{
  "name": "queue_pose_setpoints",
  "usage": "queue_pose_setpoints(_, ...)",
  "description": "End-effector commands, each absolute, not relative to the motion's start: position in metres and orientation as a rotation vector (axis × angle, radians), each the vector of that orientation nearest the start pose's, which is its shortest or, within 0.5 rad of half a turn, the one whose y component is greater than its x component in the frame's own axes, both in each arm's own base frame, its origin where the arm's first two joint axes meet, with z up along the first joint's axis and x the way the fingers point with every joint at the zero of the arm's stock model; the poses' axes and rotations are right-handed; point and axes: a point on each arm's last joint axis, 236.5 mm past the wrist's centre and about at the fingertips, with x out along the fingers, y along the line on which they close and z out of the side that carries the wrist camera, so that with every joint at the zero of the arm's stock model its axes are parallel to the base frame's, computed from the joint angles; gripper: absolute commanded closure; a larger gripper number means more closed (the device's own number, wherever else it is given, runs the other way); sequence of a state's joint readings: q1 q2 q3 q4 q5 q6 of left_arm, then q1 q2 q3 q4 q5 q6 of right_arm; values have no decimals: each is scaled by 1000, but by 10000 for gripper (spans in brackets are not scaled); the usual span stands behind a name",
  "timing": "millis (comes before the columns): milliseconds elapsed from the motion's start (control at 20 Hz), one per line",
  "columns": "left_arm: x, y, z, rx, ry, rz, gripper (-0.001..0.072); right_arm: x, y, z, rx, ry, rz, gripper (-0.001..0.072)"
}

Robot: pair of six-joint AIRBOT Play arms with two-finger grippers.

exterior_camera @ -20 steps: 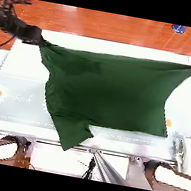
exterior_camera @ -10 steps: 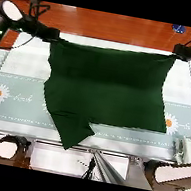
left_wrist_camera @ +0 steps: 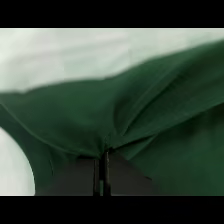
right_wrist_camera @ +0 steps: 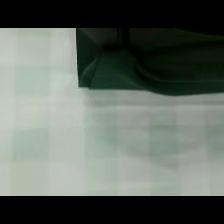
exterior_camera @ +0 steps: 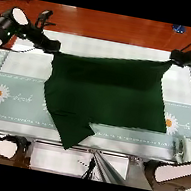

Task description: Fold the shirts.

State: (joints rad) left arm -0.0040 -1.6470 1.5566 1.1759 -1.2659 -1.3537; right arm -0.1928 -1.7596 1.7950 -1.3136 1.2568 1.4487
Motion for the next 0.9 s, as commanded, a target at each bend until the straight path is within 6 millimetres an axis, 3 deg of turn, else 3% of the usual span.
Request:
queue_pose_setpoints(0, 419, -87, -9, -217, 1507, -377, 673, 469, -43, 5, 225, 1406, 78, 686)
queue_pose_setpoints(150, 417, -94, -23, -224, 1547, -376, 668, 461, -34, -17, 233, 1488, 87, 686)
queue_pose_setpoints(200, 417, -94, -28, -225, 1558, -376, 621, 462, -33, -21, 235, 1494, 88, 686)
queue_pose_setpoints(250, 415, -94, -31, -226, 1570, -377, 490, 463, -33, -22, 229, 1492, 83, 685)
queue_pose_setpoints(300, 412, -94, -33, -226, 1589, -380, 353, 464, -36, -21, 219, 1487, 76, 636)
queue_pose_setpoints(350, 408, -92, -32, -225, 1606, -381, 314, 462, -40, -18, 209, 1487, 74, 490)
queue_pose_setpoints(400, 401, -87, -30, -220, 1627, -383, 300, 453, -46, -13, 179, 1505, 82, 379)
queue_pose_setpoints(500, 386, -77, -17, -216, 1667, -398, 300, 422, -65, 3, 122, 1591, 72, 366)
queue_pose_setpoints(650, 378, -67, 8, -225, 1627, -384, 300, 369, -110, 31, 73, 1728, -105, 368)
queue_pose_setpoints(750, 354, -66, 14, -220, 1632, -393, 297, 361, -116, 44, 104, 1710, -117, 368)
queue_pose_setpoints(850, 315, -64, 6, -209, 1654, -418, 296, 360, -117, 54, 140, 1670, -95, 367)
